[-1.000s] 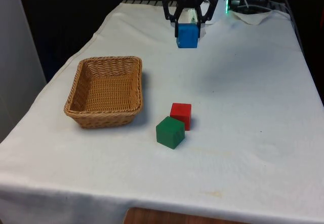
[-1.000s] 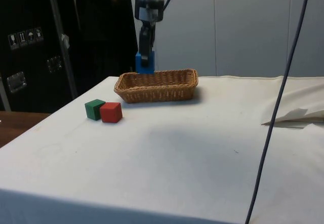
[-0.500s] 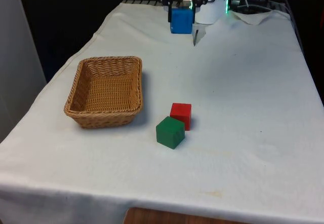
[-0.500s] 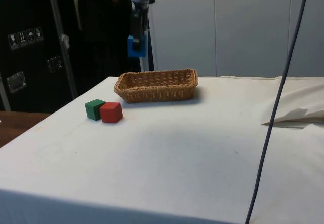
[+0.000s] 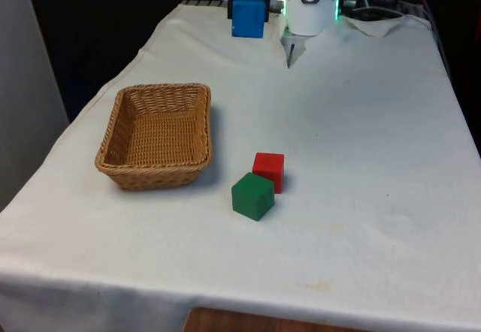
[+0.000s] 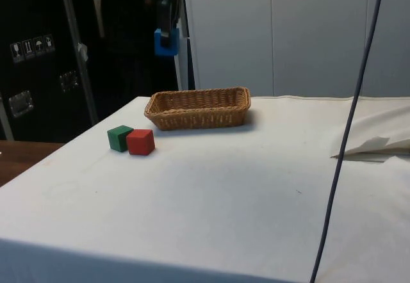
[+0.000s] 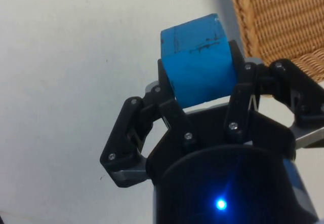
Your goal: Pick up the blue cube and place it into the basket.
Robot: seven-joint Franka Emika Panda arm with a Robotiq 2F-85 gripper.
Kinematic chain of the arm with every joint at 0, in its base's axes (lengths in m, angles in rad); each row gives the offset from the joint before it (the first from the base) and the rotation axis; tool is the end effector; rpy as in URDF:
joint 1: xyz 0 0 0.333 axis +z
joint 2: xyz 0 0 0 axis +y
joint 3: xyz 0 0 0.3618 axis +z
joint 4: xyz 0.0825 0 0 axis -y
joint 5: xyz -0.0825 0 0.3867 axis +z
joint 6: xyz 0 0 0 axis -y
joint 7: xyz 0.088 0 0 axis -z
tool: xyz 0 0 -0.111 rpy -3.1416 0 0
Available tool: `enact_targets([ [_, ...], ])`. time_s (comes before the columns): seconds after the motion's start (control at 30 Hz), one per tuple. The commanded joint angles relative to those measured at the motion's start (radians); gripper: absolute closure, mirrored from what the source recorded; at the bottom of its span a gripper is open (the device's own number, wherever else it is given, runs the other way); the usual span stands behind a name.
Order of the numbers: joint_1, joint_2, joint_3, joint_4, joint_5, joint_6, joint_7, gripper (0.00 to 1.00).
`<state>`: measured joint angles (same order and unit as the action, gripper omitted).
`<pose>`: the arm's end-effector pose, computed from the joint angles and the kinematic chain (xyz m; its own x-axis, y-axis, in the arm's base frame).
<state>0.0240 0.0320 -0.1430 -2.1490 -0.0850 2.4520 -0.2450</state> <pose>0.5687 -0.0676 0.4548 0.9511 0.1948 0.2395 0.1658 -0.9767 0.1363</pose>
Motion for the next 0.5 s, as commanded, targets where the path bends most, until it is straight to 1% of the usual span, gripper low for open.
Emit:
enact_targets([
  [0.0, 0.000, 0.003, -0.004, 0.003, 0.000, 0.000, -0.002, 0.99],
  [0.03, -0.003, 0.008, -0.007, 0.012, 0.010, -0.007, -0.013, 0.99],
  [0.17, -0.004, 0.018, -0.023, 0.023, 0.012, -0.007, -0.021, 0.99],
  [0.23, -0.006, 0.027, -0.036, 0.033, 0.012, -0.007, -0.029, 0.99],
  [0.27, -0.002, 0.021, -0.034, 0.024, 0.001, 0.000, -0.016, 0.99],
  [0.3, -0.006, 0.030, -0.040, 0.036, 0.012, -0.008, -0.031, 0.99],
  [0.43, -0.009, 0.041, -0.057, 0.048, 0.013, -0.007, -0.042, 0.99],
  [0.47, -0.010, 0.047, -0.066, 0.054, 0.014, -0.007, -0.048, 0.99],
])
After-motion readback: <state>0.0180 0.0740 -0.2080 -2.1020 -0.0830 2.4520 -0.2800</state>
